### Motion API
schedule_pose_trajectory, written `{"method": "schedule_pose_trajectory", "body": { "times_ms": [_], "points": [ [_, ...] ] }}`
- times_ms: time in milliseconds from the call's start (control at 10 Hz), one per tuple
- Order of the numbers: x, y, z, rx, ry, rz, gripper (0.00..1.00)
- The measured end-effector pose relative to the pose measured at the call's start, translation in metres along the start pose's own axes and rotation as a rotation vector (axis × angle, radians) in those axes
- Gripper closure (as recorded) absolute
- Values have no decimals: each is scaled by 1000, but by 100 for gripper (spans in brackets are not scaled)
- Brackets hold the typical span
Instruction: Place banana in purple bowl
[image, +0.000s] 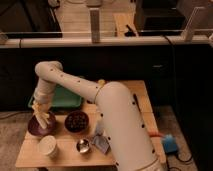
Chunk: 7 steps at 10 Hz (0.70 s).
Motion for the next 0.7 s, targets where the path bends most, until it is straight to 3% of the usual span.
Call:
{"method": "schedule_pose_trajectory", "body": {
  "times_ms": [200,600,700],
  "points": [
    [-3,-1,6,-20,-34,-68,20],
    [-8,-4,12,-89,-41,-130,20],
    [-8,-5,12,-91,-40,-132,20]
  ]
}}
